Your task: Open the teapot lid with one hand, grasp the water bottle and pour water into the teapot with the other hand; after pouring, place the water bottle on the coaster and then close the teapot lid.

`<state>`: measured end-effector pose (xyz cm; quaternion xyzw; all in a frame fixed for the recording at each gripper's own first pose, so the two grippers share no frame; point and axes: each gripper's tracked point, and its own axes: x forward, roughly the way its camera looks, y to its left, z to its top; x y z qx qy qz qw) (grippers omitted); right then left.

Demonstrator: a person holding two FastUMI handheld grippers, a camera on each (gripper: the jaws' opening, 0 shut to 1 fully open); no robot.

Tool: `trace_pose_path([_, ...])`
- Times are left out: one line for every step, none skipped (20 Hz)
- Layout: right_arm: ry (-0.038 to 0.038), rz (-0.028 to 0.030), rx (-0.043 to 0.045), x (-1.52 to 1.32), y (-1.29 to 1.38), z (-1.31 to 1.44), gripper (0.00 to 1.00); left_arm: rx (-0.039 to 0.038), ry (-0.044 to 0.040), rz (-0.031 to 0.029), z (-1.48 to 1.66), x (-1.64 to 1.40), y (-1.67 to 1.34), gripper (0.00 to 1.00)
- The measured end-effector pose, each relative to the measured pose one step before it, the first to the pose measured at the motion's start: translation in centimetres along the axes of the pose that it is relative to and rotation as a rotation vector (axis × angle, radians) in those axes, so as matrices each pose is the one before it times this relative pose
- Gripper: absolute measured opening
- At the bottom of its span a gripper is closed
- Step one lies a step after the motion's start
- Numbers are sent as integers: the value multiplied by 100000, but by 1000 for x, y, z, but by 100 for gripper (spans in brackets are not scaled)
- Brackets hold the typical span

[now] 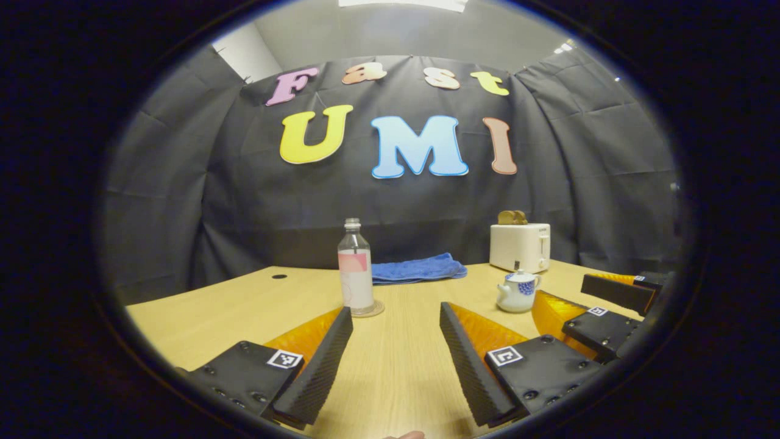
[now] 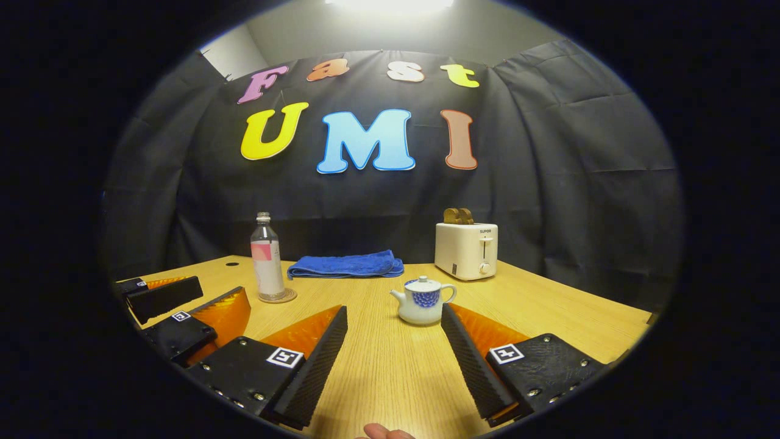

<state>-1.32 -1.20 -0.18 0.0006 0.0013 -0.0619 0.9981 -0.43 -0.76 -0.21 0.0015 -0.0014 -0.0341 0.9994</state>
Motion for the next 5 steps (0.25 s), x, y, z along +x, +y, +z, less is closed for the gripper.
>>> trace_pose_path([-81, 313, 331, -57, 69, 79, 95, -76, 11, 33, 5, 30, -23, 100])
trace_pose_path([363, 76, -134, 73, -103, -145, 95, 70, -64, -80, -29, 40, -56, 100])
trace_pose_path([-178, 40, -78, 21, 19, 71, 95, -108, 124, -478, 43, 25, -31, 100])
trace_pose_path([25, -63, 133, 5, 21, -16, 95, -32, -5, -961, -8, -24, -227, 100])
trace_pose_path([138, -5, -76, -174, -23, 56, 97, -152, -8, -257, -141, 124, -50, 100])
